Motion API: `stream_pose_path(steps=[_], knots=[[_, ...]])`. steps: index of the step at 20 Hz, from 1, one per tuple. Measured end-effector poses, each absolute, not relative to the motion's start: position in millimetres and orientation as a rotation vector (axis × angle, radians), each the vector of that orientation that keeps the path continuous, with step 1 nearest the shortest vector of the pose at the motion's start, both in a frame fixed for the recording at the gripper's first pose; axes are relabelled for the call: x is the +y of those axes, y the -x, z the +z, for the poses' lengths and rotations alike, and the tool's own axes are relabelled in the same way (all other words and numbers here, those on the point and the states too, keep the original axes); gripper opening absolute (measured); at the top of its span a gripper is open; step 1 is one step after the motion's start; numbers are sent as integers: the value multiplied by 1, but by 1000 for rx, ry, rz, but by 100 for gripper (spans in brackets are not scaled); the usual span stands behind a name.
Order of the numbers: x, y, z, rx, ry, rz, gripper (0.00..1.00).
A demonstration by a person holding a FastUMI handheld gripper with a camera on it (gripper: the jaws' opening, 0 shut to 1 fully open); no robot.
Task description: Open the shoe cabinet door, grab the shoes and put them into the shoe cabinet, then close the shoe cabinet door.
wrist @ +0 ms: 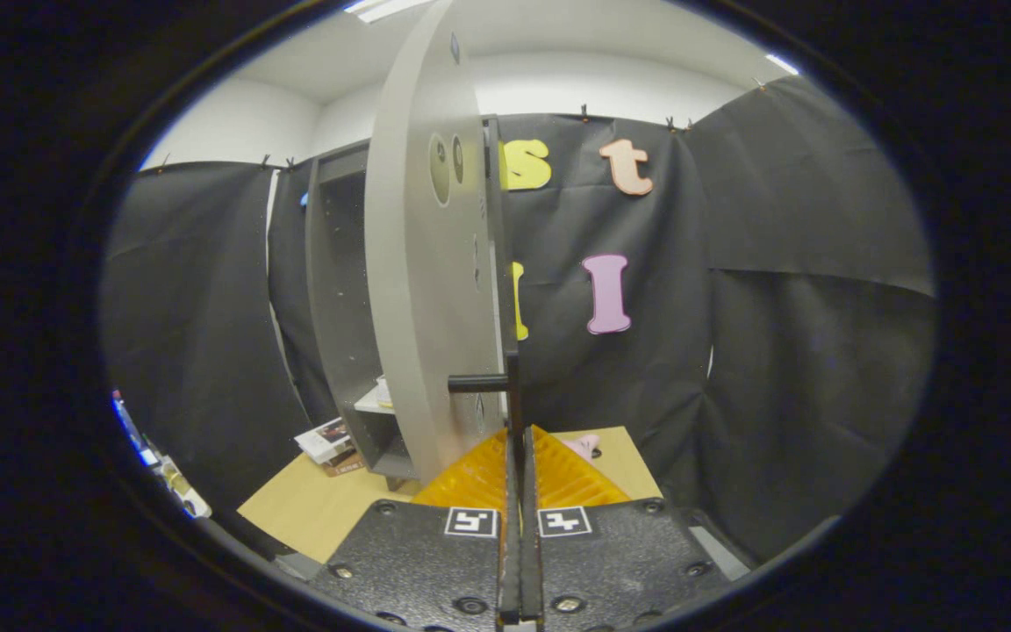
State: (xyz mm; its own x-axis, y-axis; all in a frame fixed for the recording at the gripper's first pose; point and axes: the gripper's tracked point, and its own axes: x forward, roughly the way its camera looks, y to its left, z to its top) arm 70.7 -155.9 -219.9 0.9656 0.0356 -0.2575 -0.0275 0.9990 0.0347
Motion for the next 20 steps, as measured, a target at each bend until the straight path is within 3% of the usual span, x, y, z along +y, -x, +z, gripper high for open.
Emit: stream_pose_path(steps=[10,14,20], knots=[[-114,-24,-216,212,-49,-78,5],[-63,-14,-221,174,-5,-48,19],[12,-14,-274,281,26,43,66]])
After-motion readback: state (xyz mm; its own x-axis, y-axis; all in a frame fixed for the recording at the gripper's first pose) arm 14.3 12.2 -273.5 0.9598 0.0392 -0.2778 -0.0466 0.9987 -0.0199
